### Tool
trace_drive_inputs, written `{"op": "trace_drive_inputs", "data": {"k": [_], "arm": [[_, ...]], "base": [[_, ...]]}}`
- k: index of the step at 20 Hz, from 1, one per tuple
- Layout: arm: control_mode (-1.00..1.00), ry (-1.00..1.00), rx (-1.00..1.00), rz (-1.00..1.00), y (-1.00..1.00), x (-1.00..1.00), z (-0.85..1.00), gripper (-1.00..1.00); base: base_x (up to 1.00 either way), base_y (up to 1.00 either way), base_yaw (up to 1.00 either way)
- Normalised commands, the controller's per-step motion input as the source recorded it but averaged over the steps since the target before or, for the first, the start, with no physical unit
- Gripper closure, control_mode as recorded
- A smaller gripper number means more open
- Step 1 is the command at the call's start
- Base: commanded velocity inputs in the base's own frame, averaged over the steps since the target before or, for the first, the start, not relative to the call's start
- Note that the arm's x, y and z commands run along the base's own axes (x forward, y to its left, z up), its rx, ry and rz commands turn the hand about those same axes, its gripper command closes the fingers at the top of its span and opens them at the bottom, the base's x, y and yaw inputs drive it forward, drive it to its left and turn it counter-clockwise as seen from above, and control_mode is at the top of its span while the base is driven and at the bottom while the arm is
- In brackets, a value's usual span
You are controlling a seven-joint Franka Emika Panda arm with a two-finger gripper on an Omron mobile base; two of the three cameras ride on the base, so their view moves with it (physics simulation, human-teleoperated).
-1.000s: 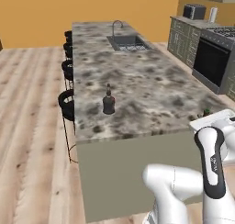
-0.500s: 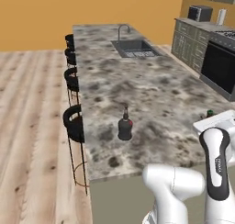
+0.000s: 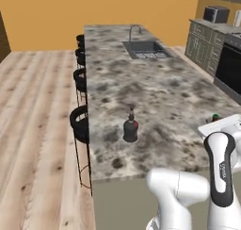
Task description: Move the drinks to the dining counter.
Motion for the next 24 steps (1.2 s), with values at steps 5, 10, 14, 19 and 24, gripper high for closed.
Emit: {"op": "trace_drive_inputs", "data": {"k": [5, 10, 14, 19, 24], "arm": [[1.00, 0.00, 0.00, 0.00, 0.00, 0.00, 0.00, 1.00], [1.00, 0.00, 0.00, 0.00, 0.00, 0.00, 0.00, 1.00], [-1.00, 0.00, 0.00, 0.02, 0.01, 0.26, -0.04, 1.00], [-1.00, 0.00, 0.00, 0.00, 0.06, 0.56, -0.05, 1.00], [-1.00, 0.00, 0.00, 0.00, 0.21, 0.38, -0.07, 1.00]], "base": [[0.96, 0.00, 0.52], [0.74, 0.00, 0.40], [0.29, 0.00, 0.07], [0.00, 0.00, 0.00], [0.00, 0.00, 0.00]]}}
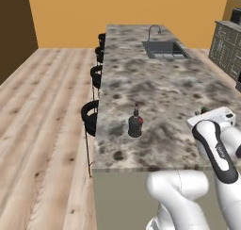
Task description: Move the drinks to the dining counter.
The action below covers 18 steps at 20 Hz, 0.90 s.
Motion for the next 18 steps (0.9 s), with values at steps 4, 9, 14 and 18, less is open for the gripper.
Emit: {"op": "trace_drive_inputs", "data": {"k": [4, 9, 14, 18], "arm": [[-1.00, 0.00, 0.00, 0.00, 0.37, 0.22, -0.09, 1.00], [-1.00, 0.00, 0.06, 0.00, 0.31, 0.15, -0.11, 1.00], [-1.00, 0.00, 0.17, 0.02, 0.30, 0.22, -0.25, 1.00], [-1.00, 0.01, 0.22, 0.09, 0.17, 0.50, -0.33, 1.00]], "base": [[0.00, 0.00, 0.00], [0.00, 0.00, 0.00], [0.00, 0.00, 0.00], [0.00, 0.00, 0.00]]}}
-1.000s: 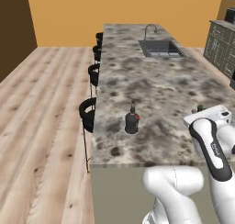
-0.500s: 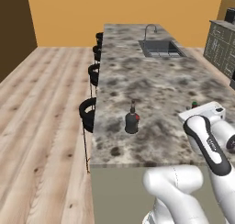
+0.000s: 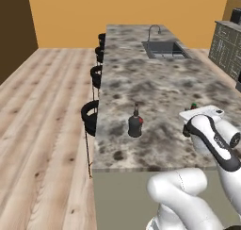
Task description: Move the drinks to the dining counter.
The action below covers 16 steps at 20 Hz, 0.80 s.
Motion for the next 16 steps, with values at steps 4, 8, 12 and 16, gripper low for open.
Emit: {"op": "trace_drive_inputs", "data": {"k": [4, 8, 12, 16], "arm": [[-1.00, 0.00, 0.15, 0.14, 0.15, 0.43, -0.30, 1.00], [-1.00, -0.01, 0.02, 0.12, 0.22, 0.34, -0.37, 1.00], [-1.00, -0.08, -0.03, 0.02, 0.35, 0.43, -0.33, 1.00], [-1.00, -0.01, -0.05, 0.00, 0.40, 0.48, -0.09, 1.00]], "base": [[0.00, 0.00, 0.00], [0.00, 0.00, 0.00], [0.00, 0.00, 0.00], [0.00, 0.00, 0.00]]}}
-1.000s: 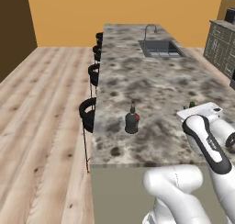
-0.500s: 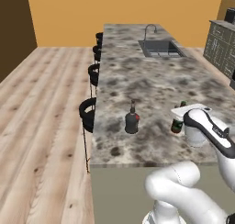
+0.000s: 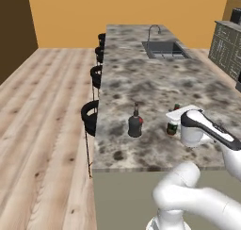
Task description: Move the drinks to the dining counter.
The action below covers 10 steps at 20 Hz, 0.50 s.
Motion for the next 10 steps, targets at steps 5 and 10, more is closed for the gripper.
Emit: {"op": "trace_drive_inputs", "data": {"k": [5, 10], "arm": [[-1.00, 0.00, -0.03, 0.00, 0.38, 0.37, -0.12, 1.00], [-1.00, 0.00, 0.00, 0.00, 0.00, 0.21, -0.18, 1.00]], "base": [[0.00, 0.00, 0.00], [0.00, 0.00, 0.00]]}}
